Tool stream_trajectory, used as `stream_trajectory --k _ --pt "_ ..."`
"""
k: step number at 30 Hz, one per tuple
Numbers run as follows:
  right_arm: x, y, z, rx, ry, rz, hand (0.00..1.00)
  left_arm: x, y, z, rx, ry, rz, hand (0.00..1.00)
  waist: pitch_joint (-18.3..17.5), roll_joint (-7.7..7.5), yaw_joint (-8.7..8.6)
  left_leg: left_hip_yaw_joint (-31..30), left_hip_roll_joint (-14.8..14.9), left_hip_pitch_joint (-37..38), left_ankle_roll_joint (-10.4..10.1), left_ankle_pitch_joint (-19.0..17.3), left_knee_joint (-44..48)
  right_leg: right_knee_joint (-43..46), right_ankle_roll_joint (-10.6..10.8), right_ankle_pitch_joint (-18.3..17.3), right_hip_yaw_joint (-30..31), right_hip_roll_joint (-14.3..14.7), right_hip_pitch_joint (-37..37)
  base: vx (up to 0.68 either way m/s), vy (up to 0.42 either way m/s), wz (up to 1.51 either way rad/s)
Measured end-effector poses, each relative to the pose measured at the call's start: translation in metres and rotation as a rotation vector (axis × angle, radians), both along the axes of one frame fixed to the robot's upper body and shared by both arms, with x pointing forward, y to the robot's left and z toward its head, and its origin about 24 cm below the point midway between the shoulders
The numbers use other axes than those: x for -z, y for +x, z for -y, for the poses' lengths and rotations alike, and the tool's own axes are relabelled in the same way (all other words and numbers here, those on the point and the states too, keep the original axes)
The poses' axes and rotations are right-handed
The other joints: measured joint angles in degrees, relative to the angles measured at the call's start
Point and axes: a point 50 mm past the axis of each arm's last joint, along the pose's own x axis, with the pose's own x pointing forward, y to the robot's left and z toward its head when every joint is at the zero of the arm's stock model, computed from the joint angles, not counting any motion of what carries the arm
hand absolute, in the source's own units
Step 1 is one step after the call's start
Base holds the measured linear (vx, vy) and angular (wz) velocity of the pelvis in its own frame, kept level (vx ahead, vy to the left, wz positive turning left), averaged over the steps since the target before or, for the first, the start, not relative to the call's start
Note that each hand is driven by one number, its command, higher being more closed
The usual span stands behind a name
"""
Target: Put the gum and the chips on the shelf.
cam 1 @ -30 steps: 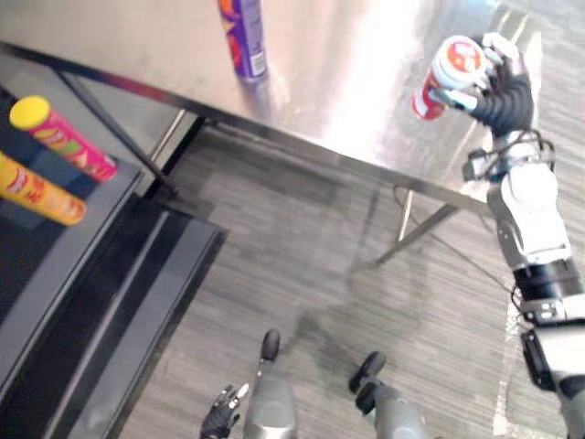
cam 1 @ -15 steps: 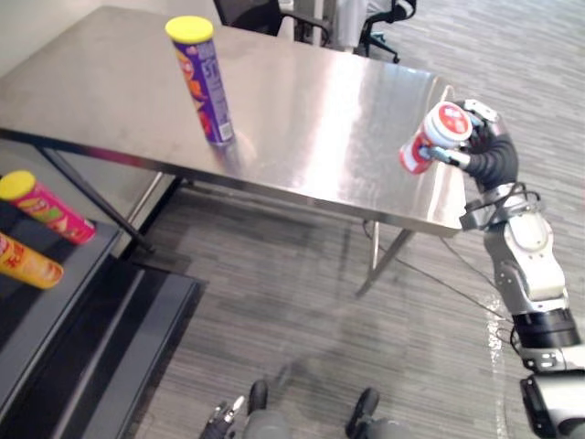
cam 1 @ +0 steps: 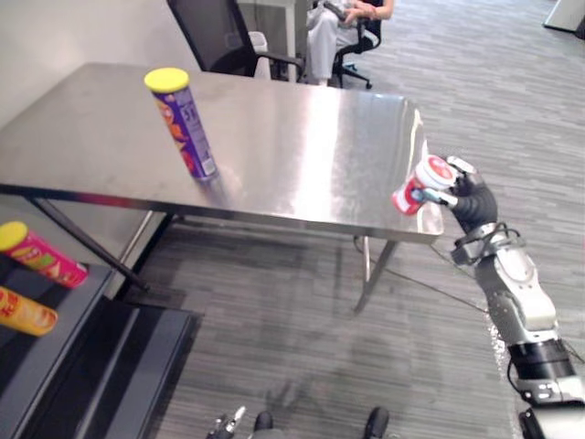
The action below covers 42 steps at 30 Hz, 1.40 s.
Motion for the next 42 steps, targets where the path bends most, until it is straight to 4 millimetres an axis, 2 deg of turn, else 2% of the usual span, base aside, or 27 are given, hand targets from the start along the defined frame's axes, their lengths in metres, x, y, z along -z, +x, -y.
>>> stream_trajectory --k 14,18,22,28,42 --pt "0.006 -0.001 -0.003 -0.005 0.029 -0.024 1.0 0.004 -0.008 0.001 -0.021 -0.007 -0.041 0.0 -1.18 0.58 -0.43 -1.6 0.01 -0.63 0.07 -0.34 1.62 0.12 -0.02 -0.05 -1.42 -0.14 1.37 -0.01 0.0 0.05" --pt "0.005 -0.001 -0.004 0.005 0.033 -0.022 1.0 0.005 -0.009 0.005 -0.09 -0.041 -0.034 0.0 -0.57 1.74 0.5 -3.47 0.3 -2.55 0.18 -1.23 4.72 2.34 -0.56 -0.94 -2.83 -0.36 0.84 -0.03 0.0 0.2" --pt "-0.001 0.003 -0.02 -0.057 0.013 -0.008 1.0 0.006 -0.01 0.01 -0.156 -0.081 -0.021 0.0 1.22 2.95 1.1 -4.87 0.98 -4.63 0.26 -1.72 7.81 4.47 -1.07 -1.68 -3.72 -0.2 0.05 -0.05 -0.013 0.12" --pt "-0.006 0.006 -0.03 -0.104 0.034 0.001 1.0 0.007 -0.012 0.011 -0.236 -0.108 -0.014 0.0 2.04 2.67 2.32 -5.07 2.21 -4.91 0.78 -2.08 7.81 4.24 -1.48 -2.34 -3.82 1.04 0.11 -0.07 -0.029 0.0" --pt "-0.004 0.007 -0.033 -0.147 0.037 -0.021 1.0 0.009 -0.018 0.011 -0.213 -0.102 -0.034 0.0 2.05 2.69 1.86 -3.17 1.85 -3.14 0.98 -2.04 6.73 3.91 -1.32 -1.78 -1.95 0.77 0.1 0.03 0.012 -0.06"
